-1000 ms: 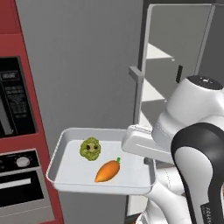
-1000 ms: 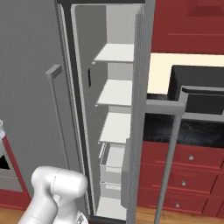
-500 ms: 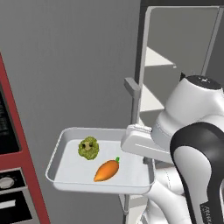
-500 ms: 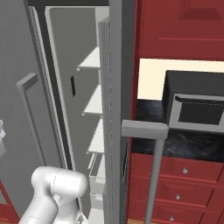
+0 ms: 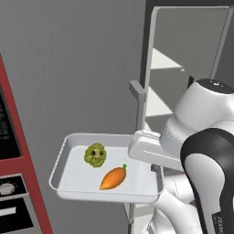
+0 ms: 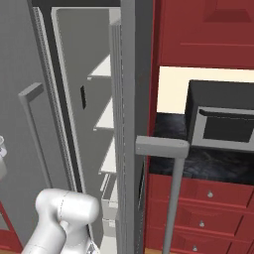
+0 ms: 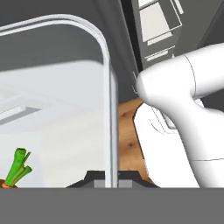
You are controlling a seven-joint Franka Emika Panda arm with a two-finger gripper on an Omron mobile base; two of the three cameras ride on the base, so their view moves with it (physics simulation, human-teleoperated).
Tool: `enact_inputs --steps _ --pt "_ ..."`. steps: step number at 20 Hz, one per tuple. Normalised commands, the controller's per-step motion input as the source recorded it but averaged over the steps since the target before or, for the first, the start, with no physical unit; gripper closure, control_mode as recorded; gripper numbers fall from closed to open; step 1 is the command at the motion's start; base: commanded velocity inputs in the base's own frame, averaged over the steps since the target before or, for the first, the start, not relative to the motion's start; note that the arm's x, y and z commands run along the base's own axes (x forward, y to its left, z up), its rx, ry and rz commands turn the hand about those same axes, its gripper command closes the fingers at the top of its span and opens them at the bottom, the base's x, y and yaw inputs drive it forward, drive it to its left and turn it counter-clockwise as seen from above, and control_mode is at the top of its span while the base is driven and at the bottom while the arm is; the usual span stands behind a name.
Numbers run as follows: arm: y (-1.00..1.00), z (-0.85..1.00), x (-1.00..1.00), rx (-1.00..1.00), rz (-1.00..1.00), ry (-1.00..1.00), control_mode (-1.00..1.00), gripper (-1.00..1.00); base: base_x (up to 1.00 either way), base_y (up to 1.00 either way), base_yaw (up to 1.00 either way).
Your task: Take the carrot and broccoli out of the freezer and place them in the tupperware container on the counter. Then put the tupperware containing the vegetables back in the freezer.
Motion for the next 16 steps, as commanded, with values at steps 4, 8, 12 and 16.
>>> enact_inputs --steps 4,8,12,16 --pt "-0.17 0.18 -0.02 0.07 -0.29 -0.03 -1.00 1.00 0.00 0.00 0.00" --pt "-0.41 0.29 -0.14 0.20 -0.49 -0.05 -1.00 1.00 0.00 0.00 0.00" --pt "-0.43 0.39 -0.11 0.21 -0.45 -0.04 -1.00 1.00 0.00 0.00 0.00" --pt "-0.37 0.55 -0.01 0.11 -0.42 -0.05 -1.00 1.00 0.00 0.00 0.00"
